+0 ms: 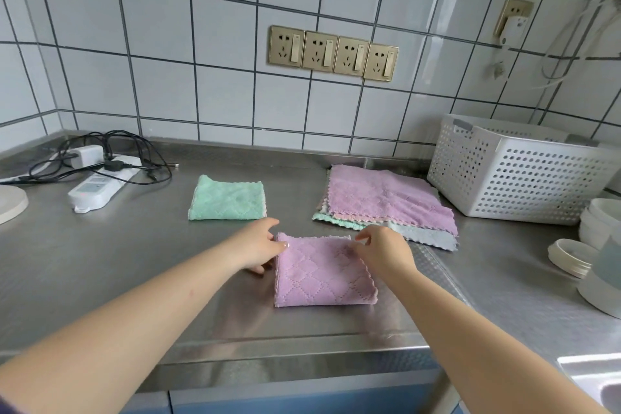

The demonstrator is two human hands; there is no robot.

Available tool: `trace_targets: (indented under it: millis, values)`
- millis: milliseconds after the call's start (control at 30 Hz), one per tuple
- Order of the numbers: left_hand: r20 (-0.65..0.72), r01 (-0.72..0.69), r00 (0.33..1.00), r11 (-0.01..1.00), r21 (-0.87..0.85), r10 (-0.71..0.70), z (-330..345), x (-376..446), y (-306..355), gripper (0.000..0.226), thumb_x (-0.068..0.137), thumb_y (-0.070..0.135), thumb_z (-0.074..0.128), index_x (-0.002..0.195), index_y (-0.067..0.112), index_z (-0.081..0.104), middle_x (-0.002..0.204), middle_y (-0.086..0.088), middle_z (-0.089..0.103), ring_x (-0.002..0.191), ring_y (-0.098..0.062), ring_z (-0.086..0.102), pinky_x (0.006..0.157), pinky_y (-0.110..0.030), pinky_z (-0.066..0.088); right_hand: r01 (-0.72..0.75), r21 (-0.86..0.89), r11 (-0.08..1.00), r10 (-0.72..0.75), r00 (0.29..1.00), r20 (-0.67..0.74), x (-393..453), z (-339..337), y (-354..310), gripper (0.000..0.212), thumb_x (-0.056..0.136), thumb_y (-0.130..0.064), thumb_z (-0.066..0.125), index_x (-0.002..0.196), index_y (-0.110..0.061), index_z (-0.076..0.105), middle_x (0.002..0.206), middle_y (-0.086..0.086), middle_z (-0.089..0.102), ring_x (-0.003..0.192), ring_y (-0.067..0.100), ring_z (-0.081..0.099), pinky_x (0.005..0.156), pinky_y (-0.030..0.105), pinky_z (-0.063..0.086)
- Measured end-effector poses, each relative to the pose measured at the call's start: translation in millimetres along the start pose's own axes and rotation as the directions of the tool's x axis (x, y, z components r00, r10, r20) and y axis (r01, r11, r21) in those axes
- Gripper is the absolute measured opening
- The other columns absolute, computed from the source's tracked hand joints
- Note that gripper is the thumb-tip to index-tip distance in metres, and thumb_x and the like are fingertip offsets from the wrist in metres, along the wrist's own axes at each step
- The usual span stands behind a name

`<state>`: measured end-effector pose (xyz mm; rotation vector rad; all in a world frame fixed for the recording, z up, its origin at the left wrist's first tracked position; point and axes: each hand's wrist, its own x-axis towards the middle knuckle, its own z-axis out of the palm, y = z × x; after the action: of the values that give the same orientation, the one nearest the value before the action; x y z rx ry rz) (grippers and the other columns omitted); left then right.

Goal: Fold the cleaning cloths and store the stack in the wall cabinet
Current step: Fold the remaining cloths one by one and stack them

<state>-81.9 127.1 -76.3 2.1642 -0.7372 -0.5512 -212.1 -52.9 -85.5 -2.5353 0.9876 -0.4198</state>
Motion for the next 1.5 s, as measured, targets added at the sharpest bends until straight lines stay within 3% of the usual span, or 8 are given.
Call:
trace_targets:
  millis: [167,300,567,767,1000,1133,1300,1500]
  values:
    - [-0.078,-0.065,0.994,0.991,0.118,0.075,2.2,21.1,-2.5,0.017,0.089,0.019,0.057,0.104,0.018,0.064,0.108,-0.004,0.063,0.081,-0.023,0.063,0.059,-0.029,0.056,-0.009,-0.010,1.000,0.009,0.998,0.059,4.2,3.1,-3.6,0.044,0.087,-0.034,0.059,0.123,-0.011,0.058,0.118,0.009,0.063,0.097,0.025,0.063,0.075,0.030,0.050]
    - [-0.106,-0.097,0.988,0.981,0.170,0.116,2.1,27.4,-2.4,0.012,0.083,0.017,0.062,0.074,0.025,0.062,0.079,0.004,0.063,0.063,-0.021,0.061,0.063,-0.032,0.056,-0.025,-0.023,0.999,0.027,0.991,0.133,10.6,-1.0,-1.5,0.026,0.086,-0.031,0.064,0.094,-0.006,0.069,0.079,0.006,0.068,0.067,0.022,0.063,0.065,0.031,0.051]
    - [-0.125,-0.147,0.977,0.969,0.196,0.174,5.3,33.2,-9.7,0.003,0.081,0.015,0.067,0.079,0.018,0.067,0.076,0.007,0.060,0.070,-0.013,0.054,0.061,-0.025,0.047,0.137,0.108,0.985,-0.132,0.990,-0.054,16.6,0.2,-2.3,0.010,0.083,-0.017,0.067,0.091,-0.018,0.061,0.088,-0.005,0.061,0.087,0.014,0.059,0.072,0.025,0.045]
    - [-0.122,-0.141,0.978,0.967,0.211,0.169,5.7,35.2,-9.9,0.002,0.081,0.014,0.067,0.081,0.015,0.069,0.078,0.005,0.061,0.068,-0.013,0.055,0.056,-0.021,0.045,0.084,-0.040,0.996,-0.078,0.988,0.130,17.3,2.4,4.2,0.023,0.087,-0.024,0.064,0.108,-0.017,0.068,0.083,-0.004,0.064,0.081,0.018,0.059,0.069,0.030,0.048]
    - [-0.117,-0.138,0.978,0.954,0.265,0.174,5.2,37.8,-10.2,0.006,0.082,0.016,0.065,0.078,0.019,0.067,0.069,0.010,0.057,0.056,-0.006,0.051,0.053,-0.020,0.043,0.186,0.102,0.977,-0.181,0.982,-0.052,21.9,1.8,2.3,0.011,0.085,-0.015,0.065,0.096,-0.018,0.067,0.097,0.000,0.066,0.088,0.014,0.061,0.073,0.024,0.046]
    - [-0.102,-0.138,0.980,0.955,0.263,0.170,4.5,37.2,-8.2,0.006,0.084,0.015,0.064,0.079,0.015,0.068,0.073,0.003,0.060,0.065,-0.016,0.058,0.065,-0.028,0.053,0.074,0.107,0.992,-0.078,0.996,0.035,23.4,8.9,-1.9,0.016,0.092,-0.024,0.055,0.104,-0.014,0.059,0.094,0.004,0.065,0.079,0.019,0.057,0.065,0.025,0.042]
    - [-0.102,-0.096,0.987,0.964,0.248,0.124,-0.1,35.7,-5.3,0.017,0.090,0.013,0.055,0.075,0.019,0.059,0.072,0.003,0.058,0.059,-0.019,0.059,0.055,-0.026,0.051,0.019,0.020,1.000,-0.020,1.000,0.020,29.5,13.4,-7.0,0.021,0.095,-0.029,0.051,0.107,-0.012,0.057,0.094,0.005,0.064,0.079,0.021,0.055,0.067,0.027,0.041]
    - [-0.073,-0.287,0.915,0.766,0.576,0.397,15.2,28.3,6.2,0.031,0.092,0.016,0.044,0.119,0.017,0.058,0.128,-0.003,0.055,0.120,-0.023,0.050,0.098,-0.032,0.040,0.056,-0.096,0.994,-0.059,0.998,-0.025,34.7,26.6,-9.5,0.018,0.089,-0.021,0.052,0.101,-0.011,0.060,0.091,0.009,0.068,0.087,0.028,0.061,0.065,0.027,0.039]
